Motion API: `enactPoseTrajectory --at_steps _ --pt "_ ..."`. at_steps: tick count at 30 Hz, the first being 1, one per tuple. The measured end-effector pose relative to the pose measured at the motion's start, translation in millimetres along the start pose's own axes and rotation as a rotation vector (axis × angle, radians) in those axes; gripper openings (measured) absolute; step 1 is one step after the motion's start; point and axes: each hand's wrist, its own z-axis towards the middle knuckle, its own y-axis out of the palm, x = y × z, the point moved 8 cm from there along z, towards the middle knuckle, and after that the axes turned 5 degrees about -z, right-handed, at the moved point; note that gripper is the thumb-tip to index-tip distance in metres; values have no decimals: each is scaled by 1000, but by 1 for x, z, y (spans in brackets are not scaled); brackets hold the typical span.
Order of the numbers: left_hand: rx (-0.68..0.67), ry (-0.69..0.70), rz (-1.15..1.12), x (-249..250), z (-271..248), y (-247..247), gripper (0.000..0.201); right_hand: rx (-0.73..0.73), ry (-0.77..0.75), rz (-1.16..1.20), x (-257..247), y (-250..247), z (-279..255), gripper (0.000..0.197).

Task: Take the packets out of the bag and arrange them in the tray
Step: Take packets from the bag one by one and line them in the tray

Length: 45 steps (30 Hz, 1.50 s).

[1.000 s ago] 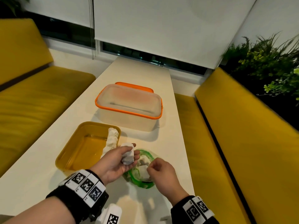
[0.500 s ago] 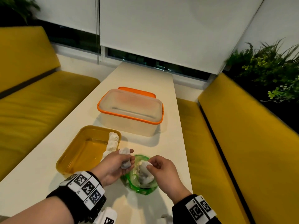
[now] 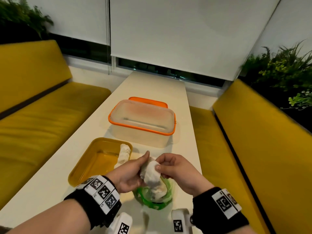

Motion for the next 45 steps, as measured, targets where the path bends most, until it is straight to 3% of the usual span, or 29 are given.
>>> enactPoseTrajectory --at_steps 2,4,6,8,10,13,15,18,21,25,29,34,37,42,45 --pt "-130 -83 -13 -8 -3 14 63 70 -14 -333 1 -2 7 14" --pt "-162 -53 -4 -8 -4 15 44 199 -47 -579 0 -7 14 17" --pt "-129 40 -1 -2 -1 5 24 312 -93 -612 1 -12 16 11" --pt "-59 107 -39 6 -1 -9 28 381 -92 -611 9 -18 13 3" --pt "-6 143 -88 13 -3 -19 32 347 -58 -807 21 -17 9 6" --pt "47 160 -120 24 -5 -29 33 158 20 -1271 49 -1 8 27" --pt "84 160 -104 26 -4 -32 32 96 45 -1421 63 10 8 27" --pt "124 144 -84 24 -3 -30 30 120 53 -1363 67 14 6 17" --pt "176 137 -62 26 -3 -34 26 174 51 -1134 62 5 5 5" --pt "228 133 -74 25 -3 -35 20 292 48 -708 51 -17 -1 9" --pt "237 68 35 21 -3 -30 15 308 38 -587 33 -24 -7 15" --pt "208 5 130 12 -4 -20 22 135 -84 -621 -7 -6 -15 24" --pt "72 -120 189 -2 -10 4 27 62 -154 -719 -26 6 -13 23" --pt "-164 -261 110 -22 -11 20 72 136 -232 -819 -27 10 -5 29" --pt "-161 -232 27 -23 -11 18 73 207 -318 -850 -23 13 -3 25"
